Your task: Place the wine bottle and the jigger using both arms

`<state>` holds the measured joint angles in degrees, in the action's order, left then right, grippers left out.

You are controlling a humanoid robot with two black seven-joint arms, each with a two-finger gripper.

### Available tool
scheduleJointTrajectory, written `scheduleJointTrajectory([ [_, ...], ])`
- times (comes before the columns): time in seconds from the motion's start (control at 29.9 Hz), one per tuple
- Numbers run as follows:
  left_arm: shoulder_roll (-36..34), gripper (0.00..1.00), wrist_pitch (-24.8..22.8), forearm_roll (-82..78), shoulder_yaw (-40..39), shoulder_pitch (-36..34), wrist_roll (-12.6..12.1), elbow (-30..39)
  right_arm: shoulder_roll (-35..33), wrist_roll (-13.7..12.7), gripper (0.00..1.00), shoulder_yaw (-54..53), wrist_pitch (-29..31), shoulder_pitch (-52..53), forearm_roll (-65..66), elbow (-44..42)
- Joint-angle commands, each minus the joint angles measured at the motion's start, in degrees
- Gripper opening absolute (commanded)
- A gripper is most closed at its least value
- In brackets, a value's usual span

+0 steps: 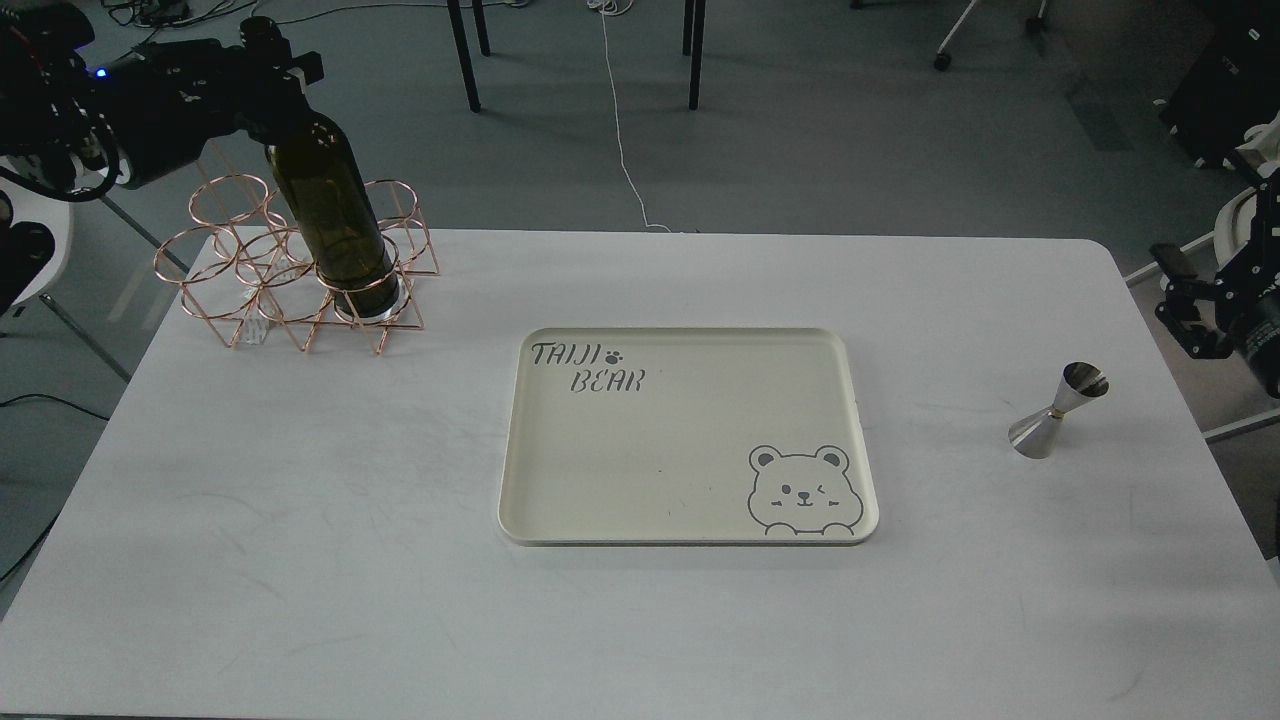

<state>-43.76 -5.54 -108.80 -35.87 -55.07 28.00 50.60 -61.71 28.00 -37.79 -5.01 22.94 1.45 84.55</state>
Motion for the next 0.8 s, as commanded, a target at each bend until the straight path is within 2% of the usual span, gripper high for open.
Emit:
scheduleJointTrajectory([
  [0.0,0.17,0.27,0.0,0.08,0.01,0.67,0.0,-0.59,-0.07,0.0,0.99,0.17,0.0,-0.17,-0.04,0.08],
  [0.4,0.17,0.33,0.0,-0.01,0.98,2.08,0.0,-0.76,-0.07,0.0,0.99,0.26,0.0,-0.52,0.05,0.08],
  [0.5,-0.01,0.56,0.0,-0.01,1.33,2.08,0.0,-0.67,-0.07,0.0,0.99,0.26,0.0,-0.52,0.05,0.08],
  [0.63,-0.01,0.65,0.0,-0.01,1.68,1.99,0.0,-0.67,0.01,0.0,0.99,0.26,0.0,-0.52,0.05,0.08],
  [0.7,-0.01,0.75,0.0,0.25,1.6,1.99,0.0,-0.67,0.01,0.0,0.99,0.26,0.0,-0.52,0.05,0.08],
  [0.77,-0.18,0.9,0.0,1.3,1.6,1.99,0.0,-0.59,0.01,0.0,0.99,0.26,0.0,-0.52,0.13,0.08],
])
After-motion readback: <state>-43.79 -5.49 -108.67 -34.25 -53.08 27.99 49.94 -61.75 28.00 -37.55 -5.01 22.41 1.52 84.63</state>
